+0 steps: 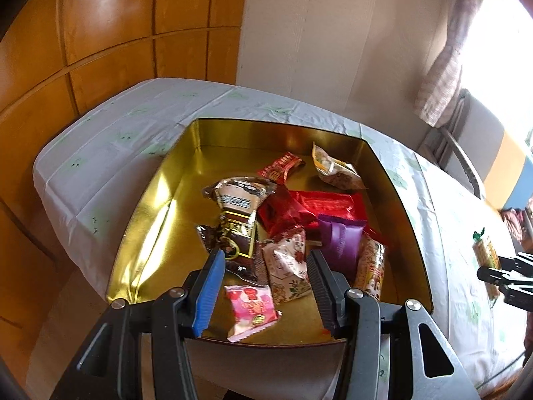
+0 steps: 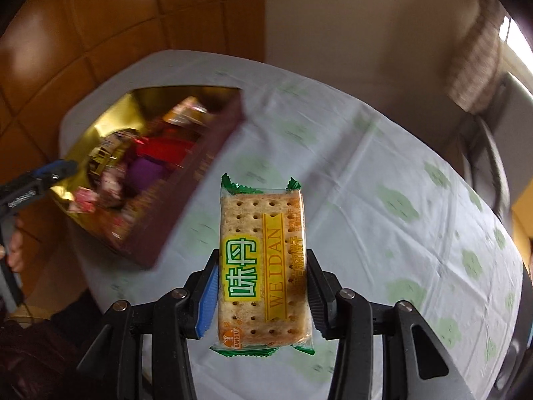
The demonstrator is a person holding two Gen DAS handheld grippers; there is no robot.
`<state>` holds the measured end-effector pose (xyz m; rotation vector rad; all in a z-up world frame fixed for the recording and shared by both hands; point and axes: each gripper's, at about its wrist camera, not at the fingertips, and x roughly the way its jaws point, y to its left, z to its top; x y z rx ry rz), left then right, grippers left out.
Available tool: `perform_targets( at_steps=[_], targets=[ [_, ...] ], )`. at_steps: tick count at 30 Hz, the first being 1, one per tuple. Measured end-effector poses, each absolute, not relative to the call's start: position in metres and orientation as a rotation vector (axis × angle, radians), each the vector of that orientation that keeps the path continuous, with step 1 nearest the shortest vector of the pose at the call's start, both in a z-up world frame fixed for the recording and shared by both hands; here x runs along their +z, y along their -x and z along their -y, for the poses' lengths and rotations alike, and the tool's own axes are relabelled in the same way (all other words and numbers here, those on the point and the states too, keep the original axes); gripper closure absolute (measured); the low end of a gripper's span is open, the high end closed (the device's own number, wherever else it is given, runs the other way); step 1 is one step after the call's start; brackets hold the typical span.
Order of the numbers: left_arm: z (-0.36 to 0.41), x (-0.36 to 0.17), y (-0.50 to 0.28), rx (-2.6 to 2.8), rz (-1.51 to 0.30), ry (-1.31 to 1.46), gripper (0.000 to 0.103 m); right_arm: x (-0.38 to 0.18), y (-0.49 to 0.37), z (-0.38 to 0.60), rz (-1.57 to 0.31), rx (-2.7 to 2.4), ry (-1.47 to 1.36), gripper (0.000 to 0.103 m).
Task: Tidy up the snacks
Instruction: 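Carry the WEIDAN cracker pack over the gold tray with the right tool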
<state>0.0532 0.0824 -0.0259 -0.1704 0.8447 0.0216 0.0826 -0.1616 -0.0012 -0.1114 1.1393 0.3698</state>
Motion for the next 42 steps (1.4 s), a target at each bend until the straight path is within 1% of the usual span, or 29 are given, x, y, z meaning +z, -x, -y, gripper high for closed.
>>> perform_targets(
  at_steps=[5,8,13,16,19,33,35,42],
  targets=[
    [-0.099,-0.023,-0.051,0.059,-0.825,0.197,0.051,0.013,-0.109,0.097,-1.116,0.503,0.114,0.056],
    [-0.107,-0.025,-0.049,0.073,-0.827,0.205,0.051,0.009,-0.13,0.06,-1.129,0.544,0.112,0.056],
    [-0.117,-0.028,-0.046,0.092,-0.828,0.211,0.051,-0.016,-0.163,0.008,-1.175,0.552,0.142,0.056],
    [-0.121,-0.028,-0.045,0.1,-0.825,0.216,0.051,-0.043,-0.18,-0.009,-1.22,0.51,0.186,0.056],
    [-0.123,-0.029,-0.045,0.102,-0.826,0.215,0.051,-0.065,-0.189,-0.014,-1.276,0.484,0.19,0.055],
    [-0.12,-0.036,-0.049,0.097,-0.84,0.211,0.051,-0.045,-0.158,0.015,-1.218,0.539,0.102,0.055],
    [-0.119,-0.036,-0.049,0.099,-0.841,0.206,0.051,-0.045,-0.156,0.014,-1.205,0.535,0.129,0.055],
    [-0.114,-0.036,-0.049,0.093,-0.846,0.195,0.051,-0.055,-0.178,0.009,-1.217,0.461,0.137,0.055]
  ],
)
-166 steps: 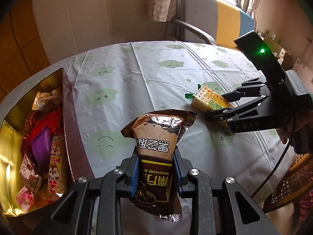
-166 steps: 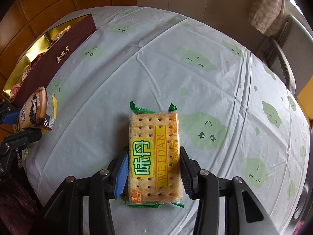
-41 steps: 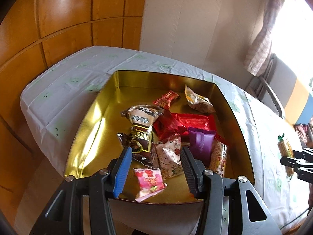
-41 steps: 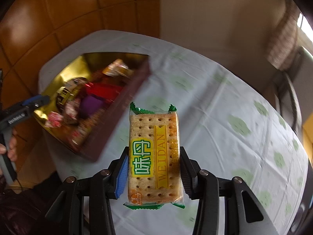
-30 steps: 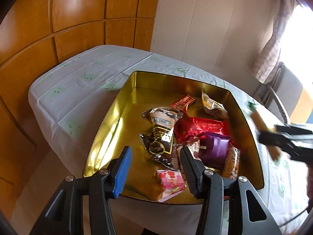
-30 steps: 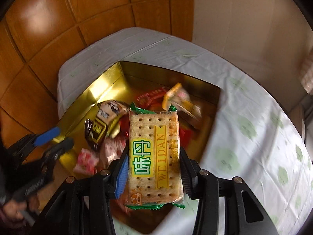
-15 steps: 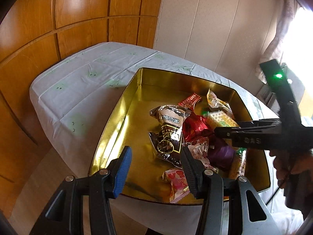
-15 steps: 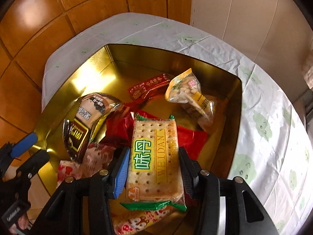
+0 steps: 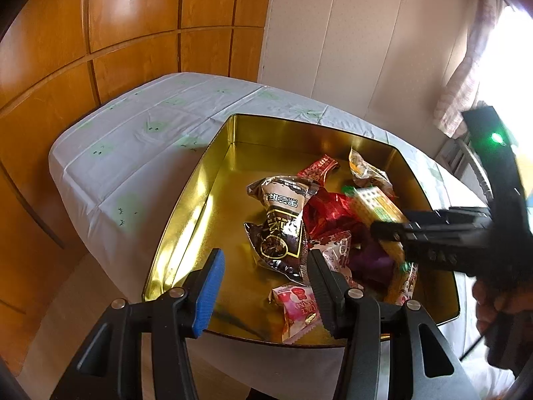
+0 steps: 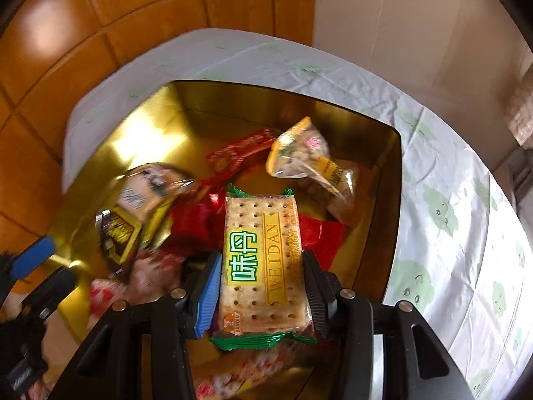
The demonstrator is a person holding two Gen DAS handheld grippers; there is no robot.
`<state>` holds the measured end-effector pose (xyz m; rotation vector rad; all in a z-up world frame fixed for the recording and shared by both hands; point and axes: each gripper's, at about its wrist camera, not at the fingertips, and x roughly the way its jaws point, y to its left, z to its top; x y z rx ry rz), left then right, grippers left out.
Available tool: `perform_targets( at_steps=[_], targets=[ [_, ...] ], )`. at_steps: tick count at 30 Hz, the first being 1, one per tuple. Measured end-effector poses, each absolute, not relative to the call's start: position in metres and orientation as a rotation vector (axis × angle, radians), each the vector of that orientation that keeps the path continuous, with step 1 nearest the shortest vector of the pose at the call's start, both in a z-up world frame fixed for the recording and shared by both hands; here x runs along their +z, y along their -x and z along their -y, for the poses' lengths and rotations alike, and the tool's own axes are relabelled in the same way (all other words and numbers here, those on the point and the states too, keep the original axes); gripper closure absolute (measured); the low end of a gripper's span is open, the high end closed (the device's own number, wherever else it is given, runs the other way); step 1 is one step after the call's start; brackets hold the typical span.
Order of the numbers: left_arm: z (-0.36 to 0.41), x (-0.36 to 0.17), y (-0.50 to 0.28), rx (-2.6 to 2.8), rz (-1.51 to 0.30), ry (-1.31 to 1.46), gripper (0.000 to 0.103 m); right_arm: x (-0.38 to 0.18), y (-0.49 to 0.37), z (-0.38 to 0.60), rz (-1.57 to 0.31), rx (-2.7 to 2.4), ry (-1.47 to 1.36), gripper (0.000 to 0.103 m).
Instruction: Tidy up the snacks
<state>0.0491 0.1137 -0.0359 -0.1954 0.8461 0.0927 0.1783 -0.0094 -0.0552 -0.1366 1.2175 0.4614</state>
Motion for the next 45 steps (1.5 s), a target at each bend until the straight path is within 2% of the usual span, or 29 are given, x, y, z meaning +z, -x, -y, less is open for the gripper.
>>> perform_targets(
  at_steps=[6,13,19,28,45],
  targets=[
    [-0.113,-0.036,-0.049,0.092,-0.849,0.188,0.051,-0.058,-0.175,0.012,-1.229,0.472,0.127,0.052],
    [-0.113,-0.035,-0.048,0.096,-0.841,0.189,0.051,-0.034,-0.148,0.022,-1.164,0.478,0.13,0.051],
    [-0.115,-0.032,-0.046,0.102,-0.831,0.192,0.047,-0.022,-0.115,0.022,-1.14,0.544,0.142,0.052],
    [-0.109,-0.022,-0.041,0.099,-0.81,0.177,0.042,-0.035,-0.104,0.019,-1.171,0.526,0.136,0.053],
    [-0.09,-0.006,-0.027,0.088,-0.764,0.14,0.037,-0.001,-0.069,0.051,-1.025,0.4,0.048,0.053]
  ],
)
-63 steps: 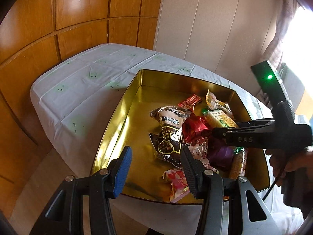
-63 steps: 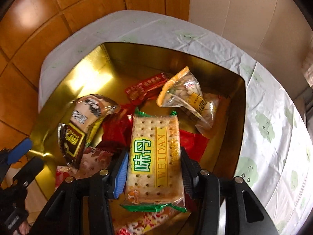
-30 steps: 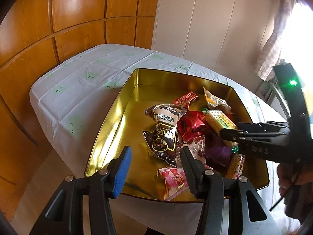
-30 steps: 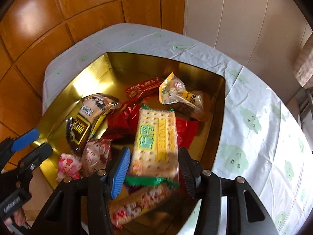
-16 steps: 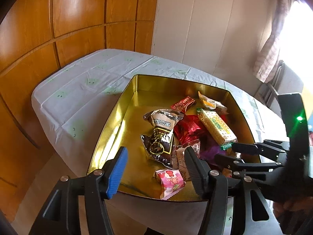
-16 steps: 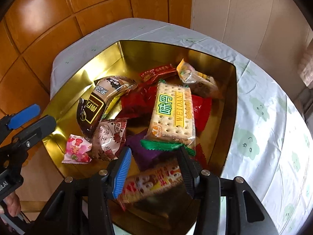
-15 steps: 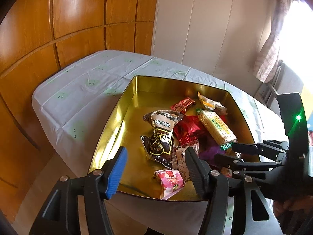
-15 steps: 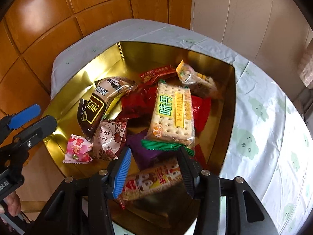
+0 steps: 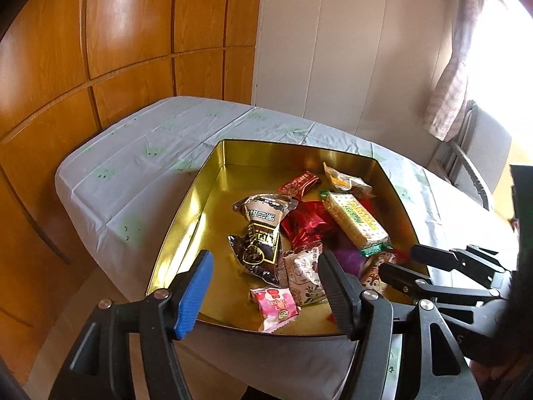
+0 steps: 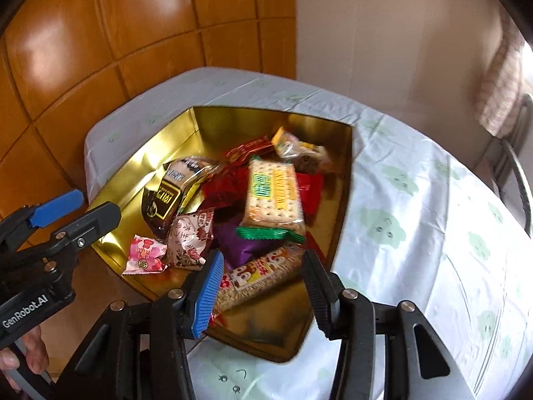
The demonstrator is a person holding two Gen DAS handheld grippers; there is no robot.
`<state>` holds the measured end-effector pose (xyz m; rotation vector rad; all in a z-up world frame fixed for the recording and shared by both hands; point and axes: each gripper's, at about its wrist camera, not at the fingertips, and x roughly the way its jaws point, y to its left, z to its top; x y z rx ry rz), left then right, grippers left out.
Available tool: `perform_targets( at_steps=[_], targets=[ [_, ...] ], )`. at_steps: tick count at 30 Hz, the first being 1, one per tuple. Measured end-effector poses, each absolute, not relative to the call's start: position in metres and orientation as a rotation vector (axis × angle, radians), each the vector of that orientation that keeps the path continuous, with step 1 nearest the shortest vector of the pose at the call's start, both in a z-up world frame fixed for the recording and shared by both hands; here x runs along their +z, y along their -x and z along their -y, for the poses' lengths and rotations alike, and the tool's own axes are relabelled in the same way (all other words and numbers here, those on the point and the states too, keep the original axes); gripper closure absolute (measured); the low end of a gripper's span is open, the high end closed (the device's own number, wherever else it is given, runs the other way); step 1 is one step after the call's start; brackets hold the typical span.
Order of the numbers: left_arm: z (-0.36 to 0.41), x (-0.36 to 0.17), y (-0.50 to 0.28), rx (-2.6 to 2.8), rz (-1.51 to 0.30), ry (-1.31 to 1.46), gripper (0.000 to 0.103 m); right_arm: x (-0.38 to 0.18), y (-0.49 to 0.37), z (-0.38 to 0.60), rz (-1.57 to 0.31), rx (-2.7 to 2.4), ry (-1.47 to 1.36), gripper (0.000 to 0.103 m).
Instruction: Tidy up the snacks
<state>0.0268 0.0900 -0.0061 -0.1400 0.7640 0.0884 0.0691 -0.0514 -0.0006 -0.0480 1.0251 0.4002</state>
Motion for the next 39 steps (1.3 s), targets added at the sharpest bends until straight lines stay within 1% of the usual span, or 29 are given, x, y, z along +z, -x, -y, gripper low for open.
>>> perform_targets(
  at_steps=[4,6,10,12,14,19,24,26,39],
  targets=[
    [-0.081,-0.001,-0.023,0.084,-0.746,0.116,0.037,0.007,-0.057,0.063,-0.986,0.339,0.019,0.053],
    [-0.076,0.001,-0.021,0.082,-0.738,0.104,0.033,0.01,-0.05,0.068,-0.964,0.305,0.012,0.053],
    [-0.065,0.003,-0.013,0.087,-0.712,0.087,0.022,0.012,-0.038,0.081,-0.938,0.247,-0.016,0.053],
    [-0.06,0.004,-0.011,0.086,-0.704,0.075,0.02,0.011,-0.035,0.086,-0.934,0.223,-0.027,0.053],
    [-0.055,0.003,-0.009,0.085,-0.706,0.067,0.015,0.01,-0.034,0.09,-0.932,0.206,-0.036,0.053],
    [-0.047,0.004,-0.007,0.086,-0.701,0.052,0.009,0.008,-0.033,0.098,-0.934,0.191,-0.051,0.053],
    [-0.047,0.004,-0.006,0.098,-0.699,0.049,0.007,0.008,-0.032,0.096,-0.927,0.195,-0.047,0.053],
    [-0.048,0.003,-0.007,0.104,-0.699,0.051,0.005,0.009,-0.031,0.095,-0.923,0.197,-0.045,0.053],
    [-0.057,0.004,-0.005,0.123,-0.689,0.06,0.004,0.011,-0.029,0.091,-0.912,0.2,-0.03,0.053]
  ],
)
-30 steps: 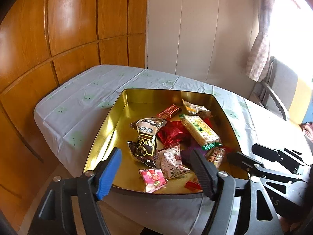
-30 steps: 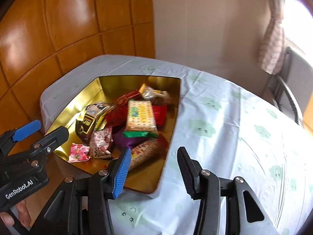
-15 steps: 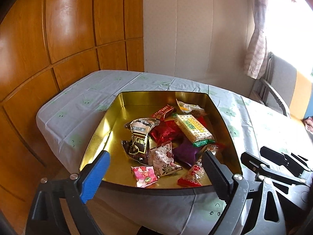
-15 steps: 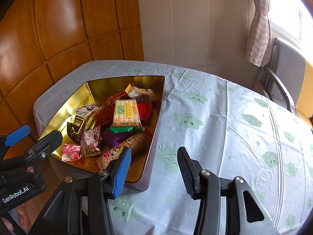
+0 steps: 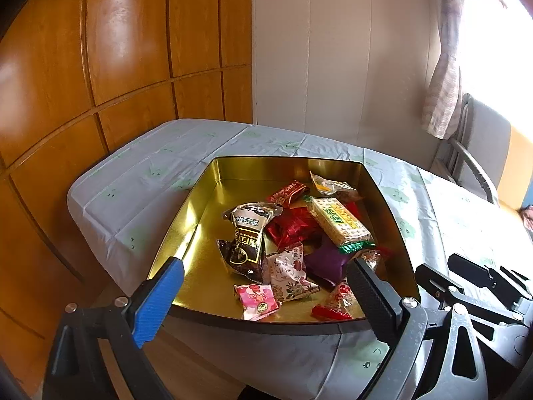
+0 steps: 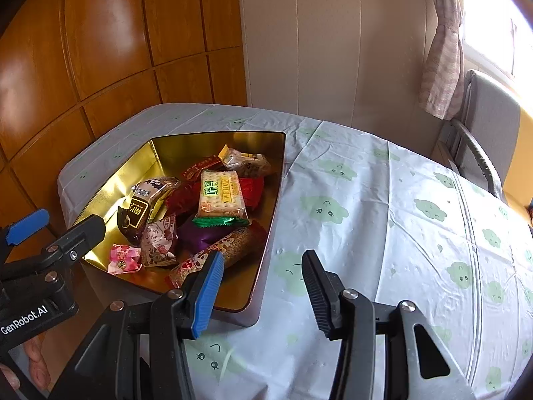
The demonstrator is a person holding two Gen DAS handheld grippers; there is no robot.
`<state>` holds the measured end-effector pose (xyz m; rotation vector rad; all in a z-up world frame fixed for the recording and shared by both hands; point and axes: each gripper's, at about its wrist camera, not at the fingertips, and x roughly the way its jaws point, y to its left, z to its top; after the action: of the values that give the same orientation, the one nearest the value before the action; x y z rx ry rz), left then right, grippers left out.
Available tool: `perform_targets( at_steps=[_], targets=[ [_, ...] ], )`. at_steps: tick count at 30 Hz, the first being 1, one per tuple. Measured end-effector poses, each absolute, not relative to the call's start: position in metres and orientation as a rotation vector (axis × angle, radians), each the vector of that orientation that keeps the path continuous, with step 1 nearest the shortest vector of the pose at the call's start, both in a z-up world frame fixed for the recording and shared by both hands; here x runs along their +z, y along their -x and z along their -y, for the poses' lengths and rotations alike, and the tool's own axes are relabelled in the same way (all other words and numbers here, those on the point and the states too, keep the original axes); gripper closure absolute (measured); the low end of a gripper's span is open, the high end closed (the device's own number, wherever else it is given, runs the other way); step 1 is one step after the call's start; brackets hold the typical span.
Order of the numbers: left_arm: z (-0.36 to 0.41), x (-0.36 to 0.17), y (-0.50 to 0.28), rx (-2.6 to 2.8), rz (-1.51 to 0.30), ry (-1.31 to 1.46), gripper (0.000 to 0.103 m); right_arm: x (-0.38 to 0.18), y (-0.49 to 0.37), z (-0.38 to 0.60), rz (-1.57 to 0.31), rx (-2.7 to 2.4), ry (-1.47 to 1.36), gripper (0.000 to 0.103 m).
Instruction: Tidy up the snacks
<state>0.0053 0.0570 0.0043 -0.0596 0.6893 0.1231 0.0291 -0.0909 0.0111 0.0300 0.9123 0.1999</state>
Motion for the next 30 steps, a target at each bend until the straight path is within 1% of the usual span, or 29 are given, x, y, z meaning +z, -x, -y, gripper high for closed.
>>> perform_targets(
  at_steps=[30],
  targets=[
    [-0.063,0.0033,-0.0073,0.131,-0.696,0.078,0.003,0.01,-0.029,0.0896,-0.91,0.209,-0.014,0.053]
  ],
)
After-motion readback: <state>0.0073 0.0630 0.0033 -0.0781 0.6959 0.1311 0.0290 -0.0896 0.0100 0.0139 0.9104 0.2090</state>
